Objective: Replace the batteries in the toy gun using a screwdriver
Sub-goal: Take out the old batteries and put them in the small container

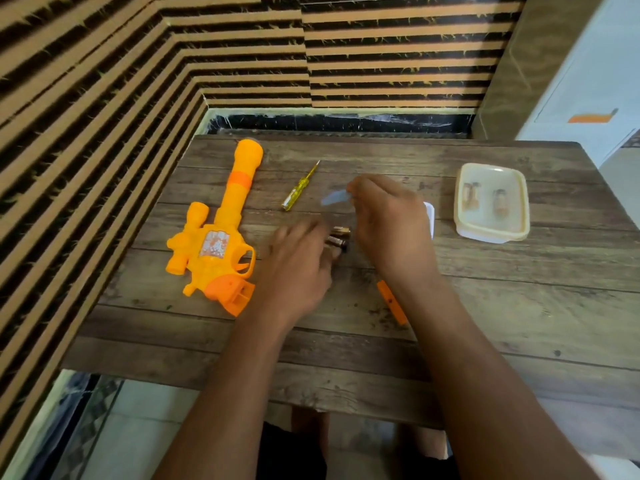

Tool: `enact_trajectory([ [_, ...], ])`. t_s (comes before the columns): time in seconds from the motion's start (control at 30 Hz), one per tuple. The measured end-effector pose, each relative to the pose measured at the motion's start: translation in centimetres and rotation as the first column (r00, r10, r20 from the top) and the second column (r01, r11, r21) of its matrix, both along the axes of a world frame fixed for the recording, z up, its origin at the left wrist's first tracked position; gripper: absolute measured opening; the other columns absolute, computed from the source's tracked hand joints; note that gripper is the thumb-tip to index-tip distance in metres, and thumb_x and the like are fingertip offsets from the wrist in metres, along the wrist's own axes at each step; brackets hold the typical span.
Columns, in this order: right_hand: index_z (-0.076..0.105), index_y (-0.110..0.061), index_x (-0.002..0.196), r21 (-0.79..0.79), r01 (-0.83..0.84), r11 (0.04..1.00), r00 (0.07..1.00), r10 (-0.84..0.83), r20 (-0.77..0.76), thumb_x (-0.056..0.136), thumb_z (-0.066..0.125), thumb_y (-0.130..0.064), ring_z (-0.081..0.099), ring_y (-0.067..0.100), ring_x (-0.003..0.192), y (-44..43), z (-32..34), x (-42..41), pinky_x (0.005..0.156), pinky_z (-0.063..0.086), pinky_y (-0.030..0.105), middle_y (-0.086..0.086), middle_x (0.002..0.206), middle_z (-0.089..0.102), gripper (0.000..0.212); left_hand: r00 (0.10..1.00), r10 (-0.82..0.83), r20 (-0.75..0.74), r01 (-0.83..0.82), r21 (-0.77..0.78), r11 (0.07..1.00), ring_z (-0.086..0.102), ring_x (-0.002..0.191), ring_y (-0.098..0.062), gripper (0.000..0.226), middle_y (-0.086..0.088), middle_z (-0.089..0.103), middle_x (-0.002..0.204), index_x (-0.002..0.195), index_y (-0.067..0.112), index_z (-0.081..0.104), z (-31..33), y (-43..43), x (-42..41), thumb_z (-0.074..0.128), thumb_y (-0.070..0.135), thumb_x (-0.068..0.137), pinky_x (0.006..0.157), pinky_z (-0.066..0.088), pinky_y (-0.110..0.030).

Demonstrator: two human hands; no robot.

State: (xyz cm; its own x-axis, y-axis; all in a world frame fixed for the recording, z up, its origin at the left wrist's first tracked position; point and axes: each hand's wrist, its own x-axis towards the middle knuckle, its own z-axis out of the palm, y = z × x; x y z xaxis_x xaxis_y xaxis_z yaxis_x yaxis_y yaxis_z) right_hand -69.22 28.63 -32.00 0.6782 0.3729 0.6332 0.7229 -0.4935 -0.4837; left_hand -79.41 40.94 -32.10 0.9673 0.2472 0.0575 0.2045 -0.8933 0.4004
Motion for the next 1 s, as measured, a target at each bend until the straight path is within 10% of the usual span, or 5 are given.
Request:
enact_trajectory([
  [0.27,0.074,-0.005,0.096,-0.134,0.004,0.991,0.999,-0.011,-0.052,0.073,0.056,-0.004,0.07,0.042,0.086,1.9,-0.4,0.2,0.072,0.056,0.054,0.015,0.116,0.07,0.029,0.999,-0.025,-0.025,0.026,0.051,0.998,0.045,0.112,-0.029,0.037,-0.001,0.051,0.137,0.132,0.023,0.063,0.3,-0.9,0.2,0.064,0.012,0.096,0.098,0.046,-0.047],
  [0.6,0.078,-0.016,0.092,-0.346,0.102,0.933,0.971,-0.168,-0.167,0.072,0.073,0.0,0.052,0.033,0.12,1.0,0.4,0.5,0.087,0.02,0.044,-0.001,0.119,0.068,0.025,0.998,0.032,-0.056,-0.031,0.016,0.999,0.045,0.122,-0.029,0.035,-0.008,0.043,0.129,0.128,0.015,0.057,0.9,-1.8,0.2,0.068,0.032,0.1,0.091,0.049,-0.042],
  [1.0,0.076,-0.026,0.105,-0.406,0.033,0.913,0.956,-0.147,-0.253,0.075,0.078,-0.007,0.049,0.028,0.124,0.3,0.5,0.8,0.091,0.026,0.047,-0.005,0.127,0.062,0.035,0.998,0.043,-0.045,-0.043,-0.002,0.999,0.05,0.119,-0.029,0.042,-0.009,0.044,0.129,0.124,0.01,0.053,0.5,-2.0,0.5,0.07,0.038,0.098,0.088,0.047,-0.04],
])
